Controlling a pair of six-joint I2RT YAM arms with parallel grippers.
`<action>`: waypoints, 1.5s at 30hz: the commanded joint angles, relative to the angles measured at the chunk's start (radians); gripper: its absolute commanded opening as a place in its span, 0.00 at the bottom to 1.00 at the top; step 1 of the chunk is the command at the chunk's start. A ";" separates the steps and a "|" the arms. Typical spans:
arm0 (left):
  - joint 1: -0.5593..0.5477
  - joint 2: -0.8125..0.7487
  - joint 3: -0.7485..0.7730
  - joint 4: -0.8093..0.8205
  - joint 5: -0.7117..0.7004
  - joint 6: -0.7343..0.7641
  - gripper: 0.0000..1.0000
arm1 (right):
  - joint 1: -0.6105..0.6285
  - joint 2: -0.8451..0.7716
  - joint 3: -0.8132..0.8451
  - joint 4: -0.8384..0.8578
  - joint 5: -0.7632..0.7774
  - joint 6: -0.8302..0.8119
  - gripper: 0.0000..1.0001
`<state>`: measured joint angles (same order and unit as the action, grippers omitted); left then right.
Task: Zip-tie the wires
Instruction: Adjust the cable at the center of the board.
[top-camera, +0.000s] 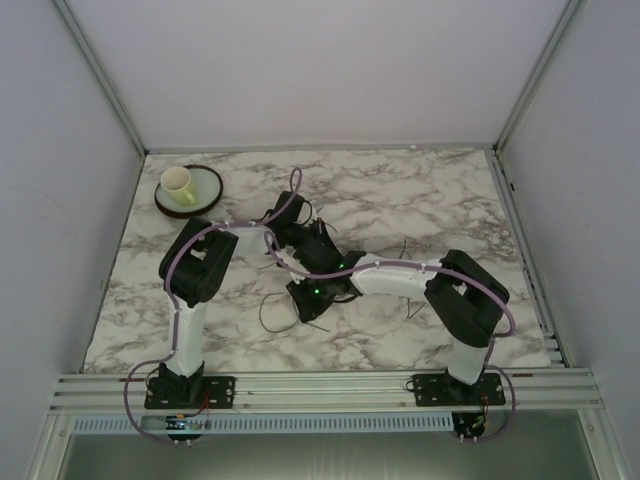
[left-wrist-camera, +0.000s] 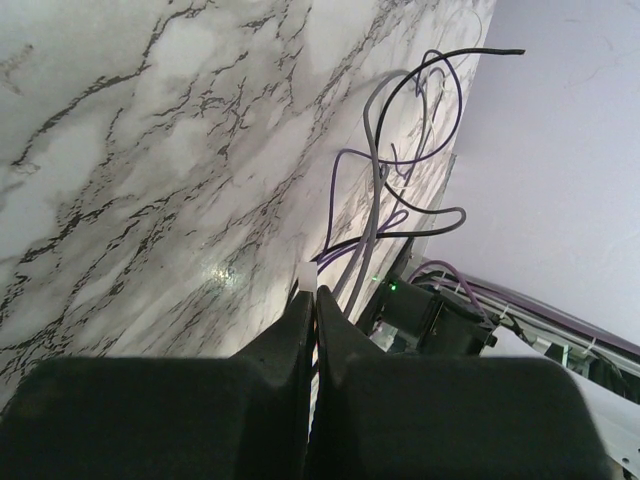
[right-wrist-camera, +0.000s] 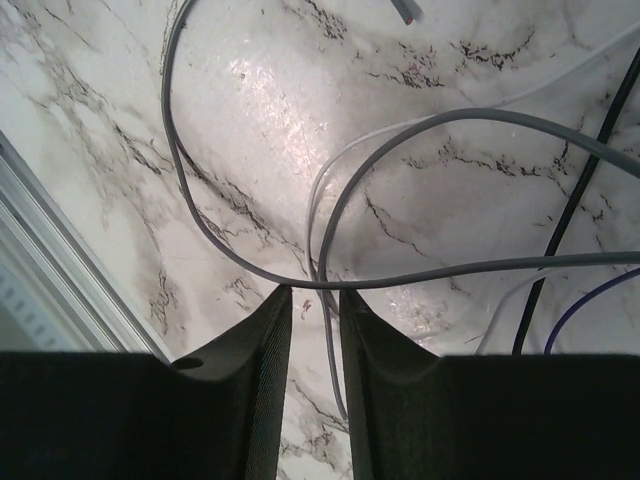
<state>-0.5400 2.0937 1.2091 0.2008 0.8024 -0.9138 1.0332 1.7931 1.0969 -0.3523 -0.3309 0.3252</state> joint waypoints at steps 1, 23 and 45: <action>-0.018 -0.030 0.018 -0.015 0.008 -0.009 0.00 | 0.012 -0.066 0.013 0.037 0.019 -0.008 0.27; -0.018 -0.004 0.061 -0.063 0.053 0.037 0.00 | -0.049 -0.787 -0.551 0.489 0.506 -0.450 0.80; -0.018 -0.007 0.075 -0.111 0.104 0.070 0.00 | 0.027 -0.890 -0.912 0.702 0.416 -1.078 0.70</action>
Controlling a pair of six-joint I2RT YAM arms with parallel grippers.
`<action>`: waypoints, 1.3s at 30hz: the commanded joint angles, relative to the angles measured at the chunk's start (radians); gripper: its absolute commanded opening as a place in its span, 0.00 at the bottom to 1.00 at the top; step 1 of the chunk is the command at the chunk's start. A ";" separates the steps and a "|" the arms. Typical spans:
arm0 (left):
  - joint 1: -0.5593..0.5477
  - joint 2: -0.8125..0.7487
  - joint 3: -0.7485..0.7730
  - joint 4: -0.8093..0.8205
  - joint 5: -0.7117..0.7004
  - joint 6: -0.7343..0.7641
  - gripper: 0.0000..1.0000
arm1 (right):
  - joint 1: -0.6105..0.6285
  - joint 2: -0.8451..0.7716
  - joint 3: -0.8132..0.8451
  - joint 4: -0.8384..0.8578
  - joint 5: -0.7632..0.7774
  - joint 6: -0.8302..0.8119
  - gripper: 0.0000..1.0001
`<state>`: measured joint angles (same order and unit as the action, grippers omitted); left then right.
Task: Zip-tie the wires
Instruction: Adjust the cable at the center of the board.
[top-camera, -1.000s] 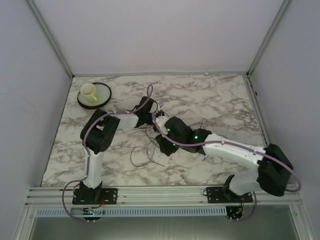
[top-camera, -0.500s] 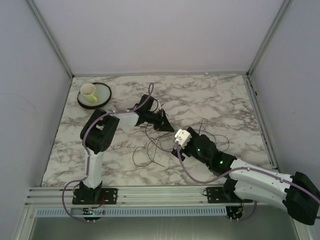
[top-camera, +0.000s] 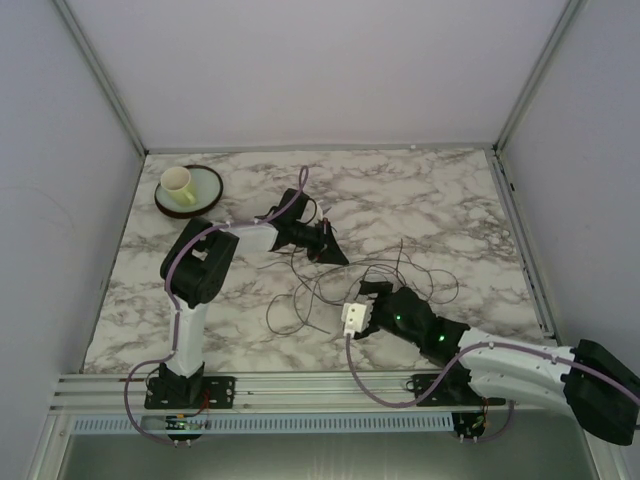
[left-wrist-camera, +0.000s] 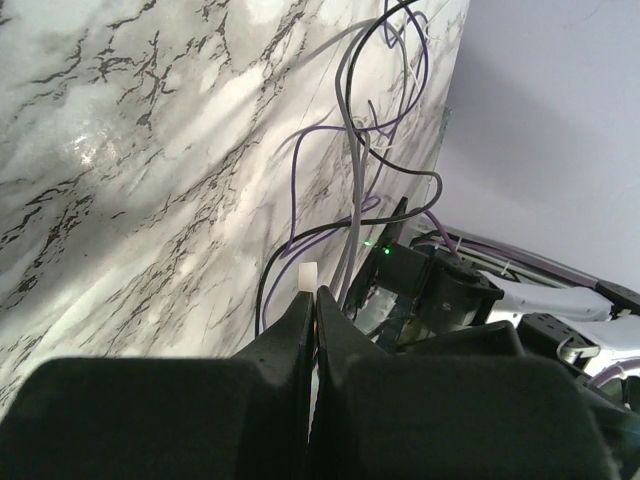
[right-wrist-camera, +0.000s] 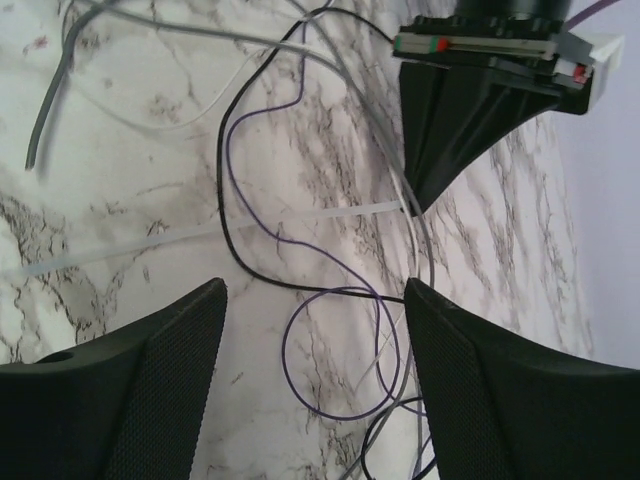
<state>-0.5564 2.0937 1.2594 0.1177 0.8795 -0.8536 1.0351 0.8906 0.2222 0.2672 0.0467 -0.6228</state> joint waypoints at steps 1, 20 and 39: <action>-0.002 -0.009 0.025 -0.027 0.027 0.010 0.00 | 0.028 0.019 -0.050 0.106 0.046 -0.142 0.68; -0.002 -0.024 0.038 -0.036 0.041 0.002 0.00 | 0.086 0.325 -0.096 0.415 0.032 -0.249 0.52; -0.004 -0.030 0.037 -0.036 0.044 0.000 0.00 | 0.151 0.578 -0.129 0.720 0.102 -0.336 0.45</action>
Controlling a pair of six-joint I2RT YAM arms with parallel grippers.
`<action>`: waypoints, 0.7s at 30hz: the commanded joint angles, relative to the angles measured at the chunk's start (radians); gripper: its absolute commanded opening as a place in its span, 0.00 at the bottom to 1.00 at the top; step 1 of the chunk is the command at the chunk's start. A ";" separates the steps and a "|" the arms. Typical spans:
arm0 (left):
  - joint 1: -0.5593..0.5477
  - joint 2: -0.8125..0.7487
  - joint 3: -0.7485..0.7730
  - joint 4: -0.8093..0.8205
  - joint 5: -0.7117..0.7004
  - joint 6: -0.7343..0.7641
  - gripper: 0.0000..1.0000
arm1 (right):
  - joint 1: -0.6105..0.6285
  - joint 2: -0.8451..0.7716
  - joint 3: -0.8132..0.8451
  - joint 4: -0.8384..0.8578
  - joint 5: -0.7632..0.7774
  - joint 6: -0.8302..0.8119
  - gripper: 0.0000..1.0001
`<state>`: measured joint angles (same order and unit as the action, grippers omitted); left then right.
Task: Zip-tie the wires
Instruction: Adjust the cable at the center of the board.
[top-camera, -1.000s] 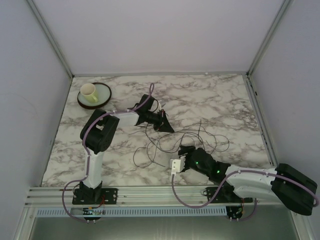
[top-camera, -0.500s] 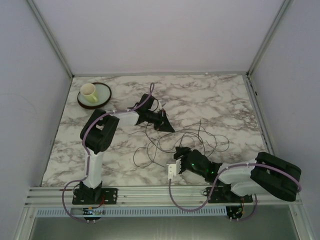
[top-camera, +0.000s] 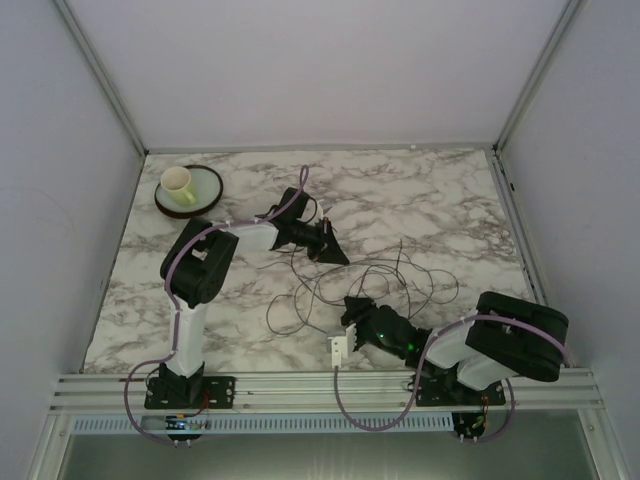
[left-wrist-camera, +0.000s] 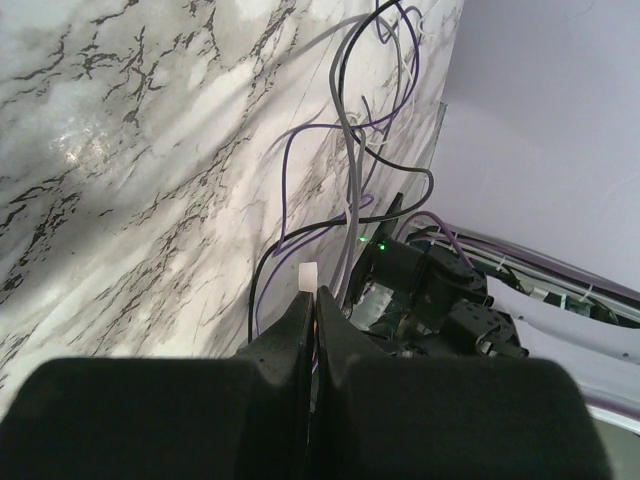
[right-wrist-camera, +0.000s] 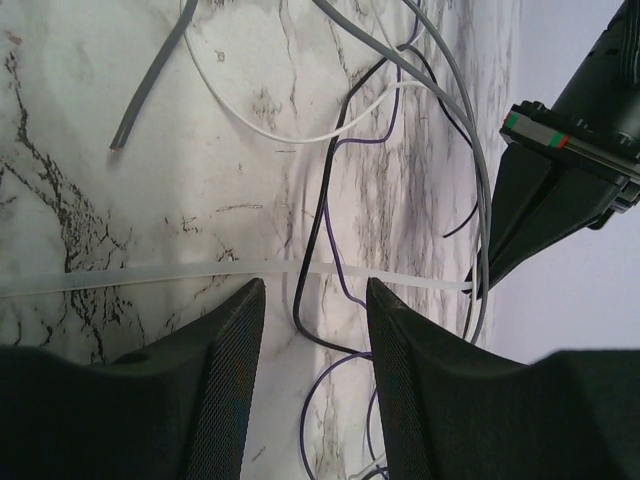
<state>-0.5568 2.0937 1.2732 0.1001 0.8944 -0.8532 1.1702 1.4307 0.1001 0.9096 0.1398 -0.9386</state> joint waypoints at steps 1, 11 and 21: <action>-0.003 -0.031 0.024 -0.018 0.028 0.000 0.00 | 0.017 0.048 -0.006 0.089 0.012 -0.025 0.45; -0.004 -0.038 0.022 -0.019 0.028 0.000 0.00 | 0.016 0.173 0.010 0.184 0.046 -0.090 0.43; -0.004 -0.033 0.025 -0.018 0.026 -0.001 0.00 | 0.044 0.241 0.011 0.298 0.053 -0.122 0.43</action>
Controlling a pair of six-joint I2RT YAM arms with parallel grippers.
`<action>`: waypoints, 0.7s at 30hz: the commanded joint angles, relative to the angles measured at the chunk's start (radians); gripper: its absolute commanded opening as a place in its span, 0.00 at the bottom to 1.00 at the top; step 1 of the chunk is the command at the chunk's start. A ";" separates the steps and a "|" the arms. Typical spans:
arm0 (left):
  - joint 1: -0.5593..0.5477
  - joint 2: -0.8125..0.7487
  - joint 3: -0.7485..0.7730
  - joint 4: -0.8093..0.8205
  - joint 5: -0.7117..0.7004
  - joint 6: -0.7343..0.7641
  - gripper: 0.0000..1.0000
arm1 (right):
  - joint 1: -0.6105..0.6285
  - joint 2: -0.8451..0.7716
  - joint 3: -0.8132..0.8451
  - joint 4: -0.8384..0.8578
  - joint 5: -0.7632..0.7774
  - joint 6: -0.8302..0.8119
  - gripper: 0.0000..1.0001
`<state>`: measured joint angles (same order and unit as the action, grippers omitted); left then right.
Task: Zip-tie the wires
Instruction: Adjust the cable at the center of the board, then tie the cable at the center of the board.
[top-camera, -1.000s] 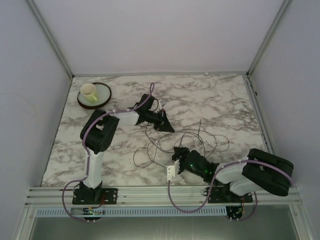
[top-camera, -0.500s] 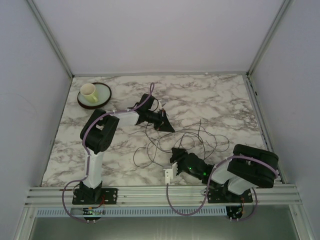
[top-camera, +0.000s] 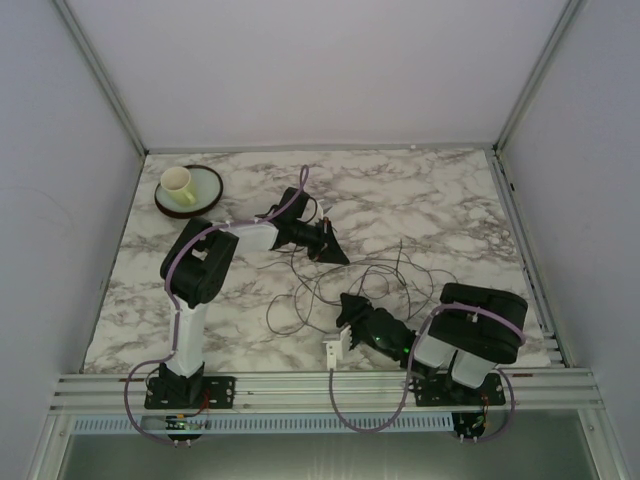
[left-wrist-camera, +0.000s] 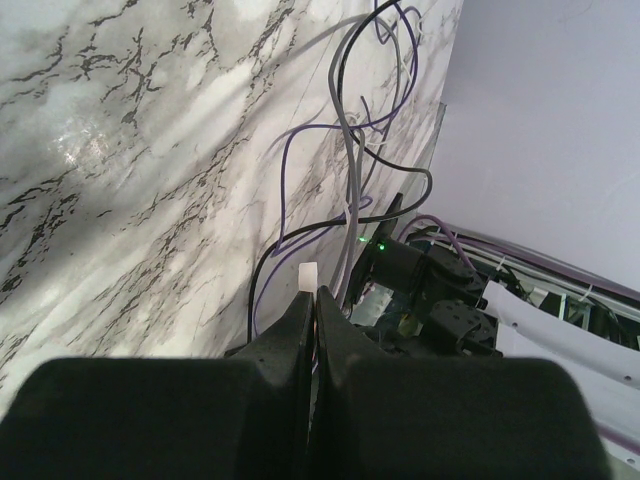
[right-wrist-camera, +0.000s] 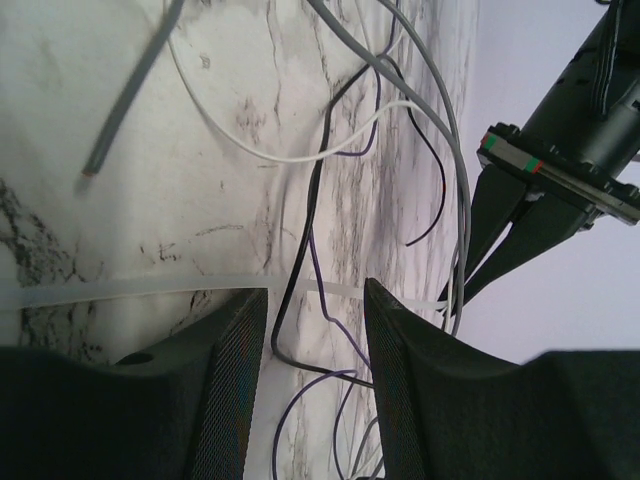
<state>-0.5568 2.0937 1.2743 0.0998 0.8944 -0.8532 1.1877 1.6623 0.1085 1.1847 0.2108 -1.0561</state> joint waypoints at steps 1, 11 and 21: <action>-0.005 -0.031 0.024 -0.017 0.027 -0.001 0.00 | 0.035 0.000 -0.002 0.018 -0.016 -0.003 0.43; -0.005 -0.028 0.024 -0.018 0.022 0.002 0.00 | 0.111 0.024 0.001 0.049 0.045 0.016 0.39; -0.006 -0.030 0.017 -0.018 0.017 0.003 0.00 | 0.131 0.061 0.012 0.070 0.068 -0.024 0.35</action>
<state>-0.5583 2.0937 1.2743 0.0998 0.8940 -0.8532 1.3045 1.7107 0.1081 1.2255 0.2691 -1.0714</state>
